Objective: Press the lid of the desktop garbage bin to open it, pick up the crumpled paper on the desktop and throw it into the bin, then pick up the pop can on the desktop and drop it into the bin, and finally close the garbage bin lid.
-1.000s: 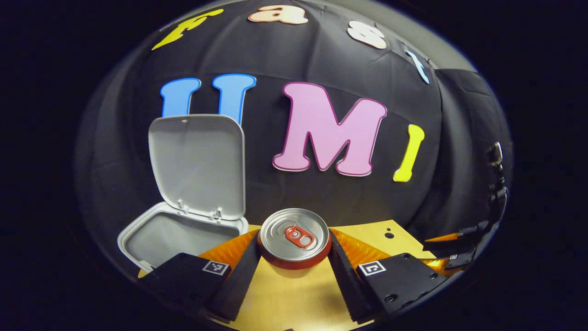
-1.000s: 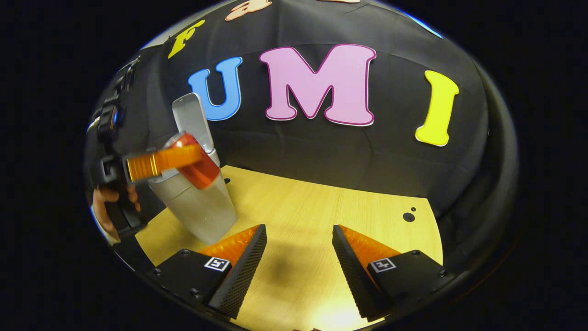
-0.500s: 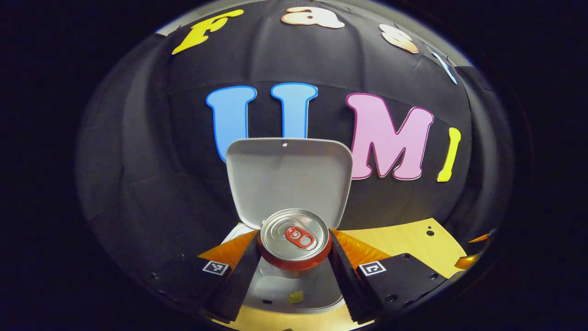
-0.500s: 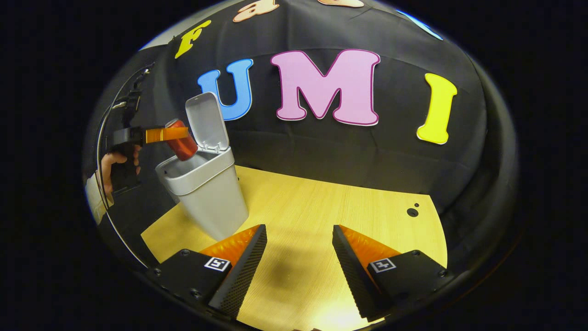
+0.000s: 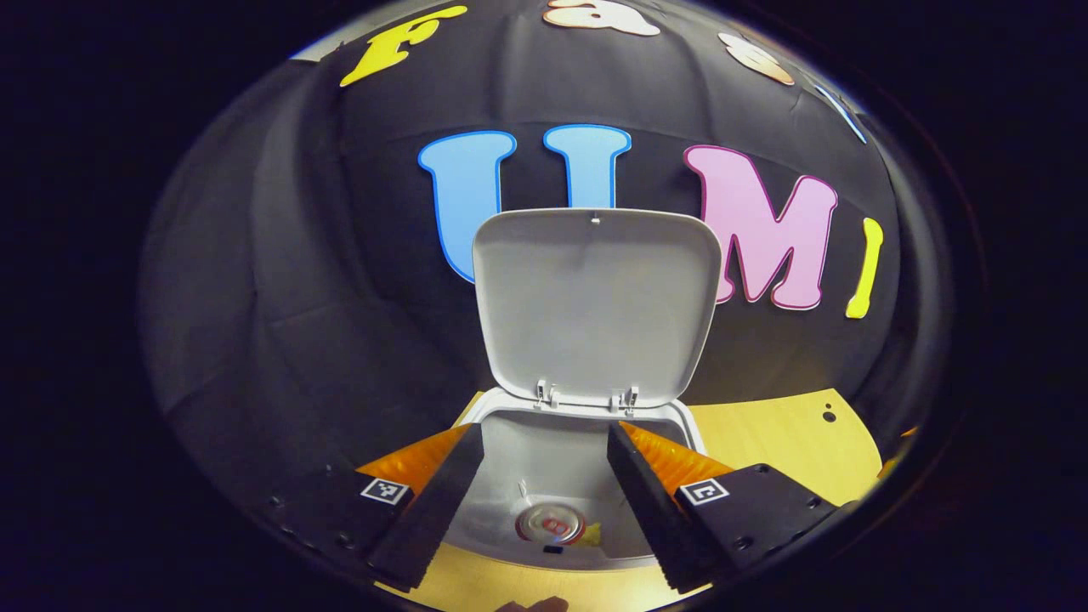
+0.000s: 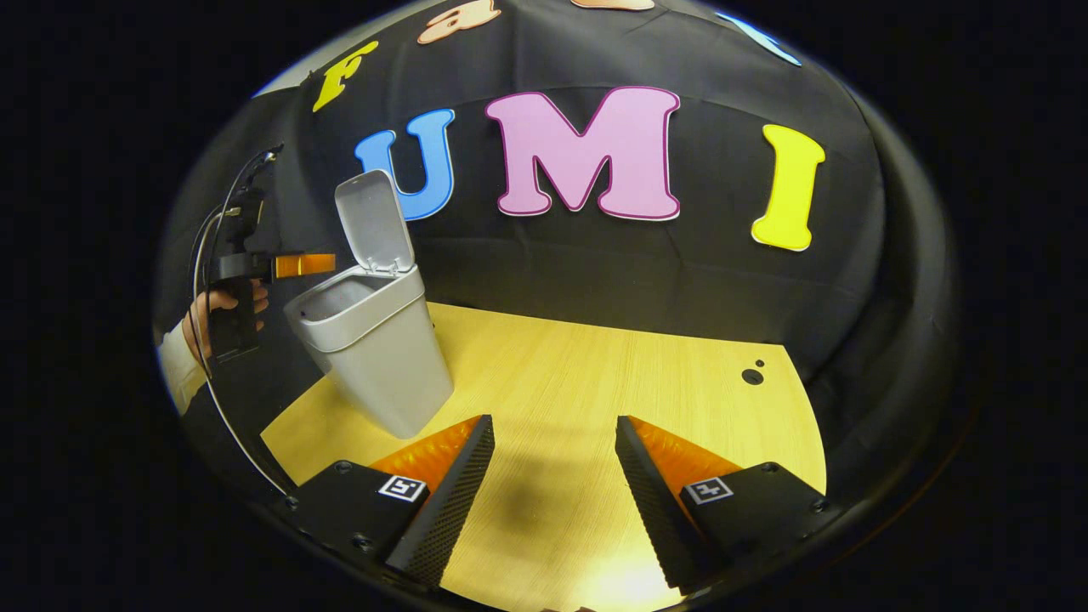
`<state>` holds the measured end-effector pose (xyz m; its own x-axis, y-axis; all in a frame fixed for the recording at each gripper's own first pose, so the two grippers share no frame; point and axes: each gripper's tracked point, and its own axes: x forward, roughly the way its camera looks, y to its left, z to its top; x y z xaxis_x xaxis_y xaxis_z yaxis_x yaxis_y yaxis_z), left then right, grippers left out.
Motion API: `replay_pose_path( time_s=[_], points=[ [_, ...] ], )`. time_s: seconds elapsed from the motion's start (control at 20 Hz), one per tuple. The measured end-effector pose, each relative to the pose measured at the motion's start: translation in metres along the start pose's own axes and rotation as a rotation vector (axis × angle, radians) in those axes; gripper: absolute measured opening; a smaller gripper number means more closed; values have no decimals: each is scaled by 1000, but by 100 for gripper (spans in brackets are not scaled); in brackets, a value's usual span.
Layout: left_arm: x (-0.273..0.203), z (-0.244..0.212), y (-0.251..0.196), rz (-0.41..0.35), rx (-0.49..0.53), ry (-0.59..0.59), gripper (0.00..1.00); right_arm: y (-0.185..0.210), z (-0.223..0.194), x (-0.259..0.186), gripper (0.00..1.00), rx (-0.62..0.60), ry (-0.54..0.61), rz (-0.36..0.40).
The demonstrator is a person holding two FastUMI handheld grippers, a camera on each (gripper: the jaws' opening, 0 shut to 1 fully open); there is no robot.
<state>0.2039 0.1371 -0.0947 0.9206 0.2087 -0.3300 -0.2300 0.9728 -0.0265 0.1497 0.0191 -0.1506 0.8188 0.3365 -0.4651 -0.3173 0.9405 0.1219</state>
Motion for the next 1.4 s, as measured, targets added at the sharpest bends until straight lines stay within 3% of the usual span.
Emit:
replay_pose_path(
  time_s=[0.4,0.6,0.7,0.85,0.9,1.05,1.1,1.4],
  points=[
    [4,108,6,-27,-82,-169,99,-3,-10,-4,94,18,7,6],
    [11,172,11,-28,18,-286,98,-1,-23,-1,94,25,29,26],
    [24,185,1,-67,14,-277,97,1,-26,0,95,30,37,37],
    [51,184,-7,-89,-32,-212,97,3,-26,2,94,35,40,52],
    [59,182,-8,-84,2,-196,98,2,-26,2,82,37,39,56],
    [76,169,-21,-94,72,-111,98,-2,-27,5,78,40,45,61],
    [75,162,-19,-76,80,-79,97,-3,-29,4,92,39,48,62],
    [39,140,-9,-87,83,-6,100,2,-23,10,95,46,38,86]
  ],
)
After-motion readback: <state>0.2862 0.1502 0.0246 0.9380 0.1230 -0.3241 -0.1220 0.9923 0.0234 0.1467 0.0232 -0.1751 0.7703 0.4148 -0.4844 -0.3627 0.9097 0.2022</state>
